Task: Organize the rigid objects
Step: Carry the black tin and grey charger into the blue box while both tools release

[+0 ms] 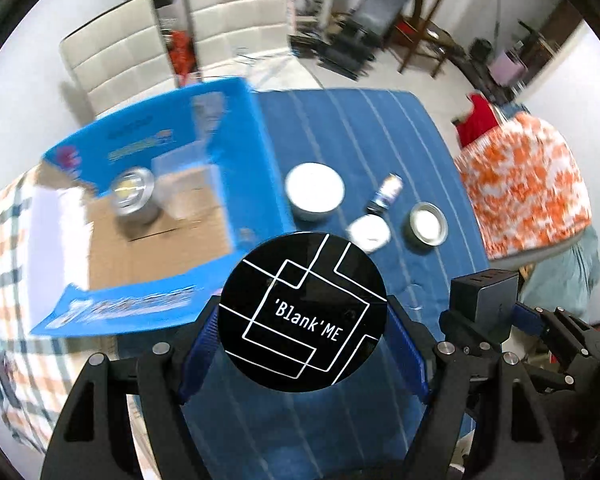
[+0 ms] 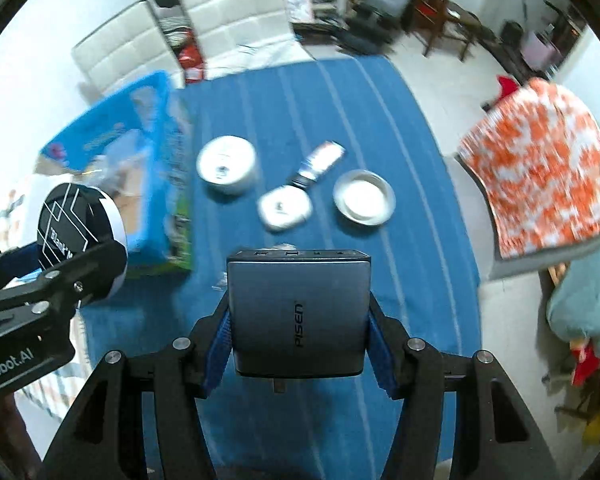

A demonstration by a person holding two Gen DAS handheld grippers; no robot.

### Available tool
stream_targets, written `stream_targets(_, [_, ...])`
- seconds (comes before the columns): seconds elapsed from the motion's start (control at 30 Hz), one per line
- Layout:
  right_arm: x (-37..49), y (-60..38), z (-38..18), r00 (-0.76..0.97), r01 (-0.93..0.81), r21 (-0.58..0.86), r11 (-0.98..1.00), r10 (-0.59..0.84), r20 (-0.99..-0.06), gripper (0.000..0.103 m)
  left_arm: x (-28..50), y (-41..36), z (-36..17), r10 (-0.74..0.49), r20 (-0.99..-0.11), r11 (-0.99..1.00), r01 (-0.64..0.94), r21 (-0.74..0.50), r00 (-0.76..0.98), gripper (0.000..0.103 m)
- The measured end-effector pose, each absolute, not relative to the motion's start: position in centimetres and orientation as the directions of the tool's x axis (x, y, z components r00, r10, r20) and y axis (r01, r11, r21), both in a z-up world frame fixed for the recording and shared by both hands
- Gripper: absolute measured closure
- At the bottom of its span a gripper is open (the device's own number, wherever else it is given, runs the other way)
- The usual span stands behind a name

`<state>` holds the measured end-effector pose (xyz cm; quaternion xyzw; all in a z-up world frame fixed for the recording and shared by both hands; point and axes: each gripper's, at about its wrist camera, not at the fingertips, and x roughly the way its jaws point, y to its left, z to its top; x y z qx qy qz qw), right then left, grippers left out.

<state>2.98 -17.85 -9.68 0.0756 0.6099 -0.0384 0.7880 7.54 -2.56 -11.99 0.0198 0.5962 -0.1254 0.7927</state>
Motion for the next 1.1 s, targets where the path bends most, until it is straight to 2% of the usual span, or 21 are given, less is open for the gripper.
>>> stream_targets(0.4, [4.1, -7.4, -6.3, 0.297, -0.005, 0.114, 0.994, 0.110, -0.949, 0.042, 6.9, 8.0, -8.5, -0.138, -0.933, 0.990, 0.065, -0.123, 0.333, 0.027])
stream_targets(0.8, [4.4, -2.6, -4.1, 0.323, -0.060, 0.109, 0.992, 0.123, -0.938, 0.042, 7.0, 12.7, -7.0, -0.142, -0.918, 0.990, 0.031, -0.140, 0.369, 0.027])
stream_targets(1.1, [5.9, -0.1, -4.7, 0.324, -0.073, 0.112, 0.991, 0.130, -0.937, 0.042, 8.8, 15.0, -8.1, -0.142, -0.923, 0.990, 0.025, -0.142, 0.358, 0.027])
